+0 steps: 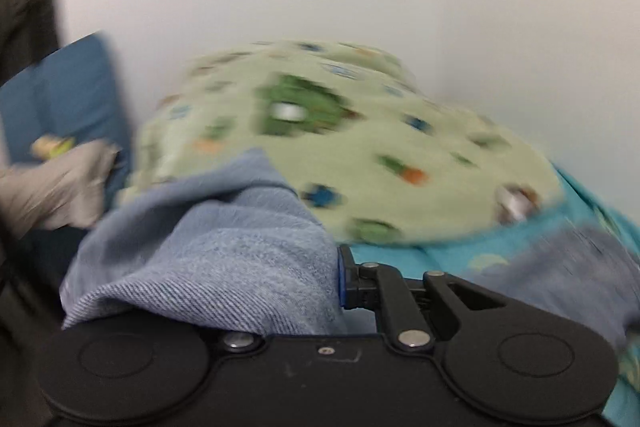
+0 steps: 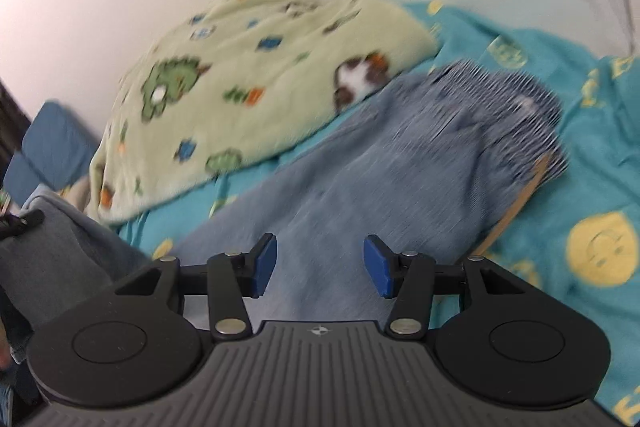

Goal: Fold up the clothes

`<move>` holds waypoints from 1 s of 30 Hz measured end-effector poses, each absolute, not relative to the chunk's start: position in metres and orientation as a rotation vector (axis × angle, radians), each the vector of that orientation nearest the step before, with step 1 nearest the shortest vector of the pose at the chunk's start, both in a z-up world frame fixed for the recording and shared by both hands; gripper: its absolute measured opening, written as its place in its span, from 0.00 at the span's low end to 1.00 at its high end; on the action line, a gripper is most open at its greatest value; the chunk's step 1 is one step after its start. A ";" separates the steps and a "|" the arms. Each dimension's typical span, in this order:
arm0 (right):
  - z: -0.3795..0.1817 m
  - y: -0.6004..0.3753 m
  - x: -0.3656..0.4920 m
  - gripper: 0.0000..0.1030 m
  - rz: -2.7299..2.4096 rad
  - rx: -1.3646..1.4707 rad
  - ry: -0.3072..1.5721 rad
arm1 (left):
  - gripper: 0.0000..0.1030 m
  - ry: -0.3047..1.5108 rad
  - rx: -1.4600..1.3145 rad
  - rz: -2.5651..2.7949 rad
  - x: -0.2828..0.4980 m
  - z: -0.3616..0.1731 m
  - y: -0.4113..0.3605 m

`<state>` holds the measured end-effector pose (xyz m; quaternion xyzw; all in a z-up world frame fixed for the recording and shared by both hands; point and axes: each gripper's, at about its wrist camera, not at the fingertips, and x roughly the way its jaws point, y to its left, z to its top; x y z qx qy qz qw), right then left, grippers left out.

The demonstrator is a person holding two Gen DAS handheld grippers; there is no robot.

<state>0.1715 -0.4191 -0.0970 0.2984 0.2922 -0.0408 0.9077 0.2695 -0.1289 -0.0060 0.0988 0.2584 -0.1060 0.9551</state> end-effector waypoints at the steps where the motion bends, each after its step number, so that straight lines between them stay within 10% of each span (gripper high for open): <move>1: -0.095 -0.426 0.171 0.51 -0.094 0.625 0.590 | 0.09 0.540 0.221 -0.248 0.265 -0.017 -0.147; 10: -0.107 -0.466 0.174 0.51 -0.142 0.650 0.599 | 0.12 0.714 0.277 -0.331 0.240 -0.123 -0.219; 21: -0.097 -0.417 0.181 0.51 0.096 0.554 0.507 | 0.49 0.641 0.087 -0.413 0.156 -0.058 -0.137; 30: -0.104 -0.298 0.186 0.55 0.411 0.121 0.424 | 0.51 0.625 -0.022 -0.242 0.132 -0.050 -0.064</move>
